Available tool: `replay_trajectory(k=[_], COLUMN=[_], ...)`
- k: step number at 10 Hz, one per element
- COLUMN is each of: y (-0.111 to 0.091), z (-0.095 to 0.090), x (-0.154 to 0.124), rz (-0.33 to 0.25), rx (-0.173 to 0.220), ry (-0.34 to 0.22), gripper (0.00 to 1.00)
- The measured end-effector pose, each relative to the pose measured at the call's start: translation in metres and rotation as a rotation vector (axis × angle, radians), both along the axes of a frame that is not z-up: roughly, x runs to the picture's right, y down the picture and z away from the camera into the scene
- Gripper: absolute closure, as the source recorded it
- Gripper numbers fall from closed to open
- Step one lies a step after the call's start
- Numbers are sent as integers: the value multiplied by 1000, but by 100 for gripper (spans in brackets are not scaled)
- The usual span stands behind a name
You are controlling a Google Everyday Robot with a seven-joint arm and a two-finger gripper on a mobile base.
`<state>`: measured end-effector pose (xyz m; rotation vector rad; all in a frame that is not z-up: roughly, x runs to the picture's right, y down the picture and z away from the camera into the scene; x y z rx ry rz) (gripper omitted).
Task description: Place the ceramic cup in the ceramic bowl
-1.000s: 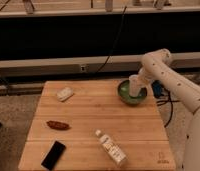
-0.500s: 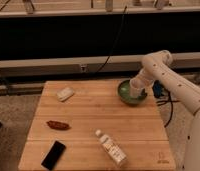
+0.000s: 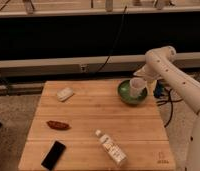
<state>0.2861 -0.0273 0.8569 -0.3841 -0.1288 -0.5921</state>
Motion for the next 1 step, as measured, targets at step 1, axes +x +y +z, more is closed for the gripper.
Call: replay_trajectory(k=[1], y=[3], z=[3], x=[2], rz=[-1], rx=[-2], ry=[-3], gripper=[20])
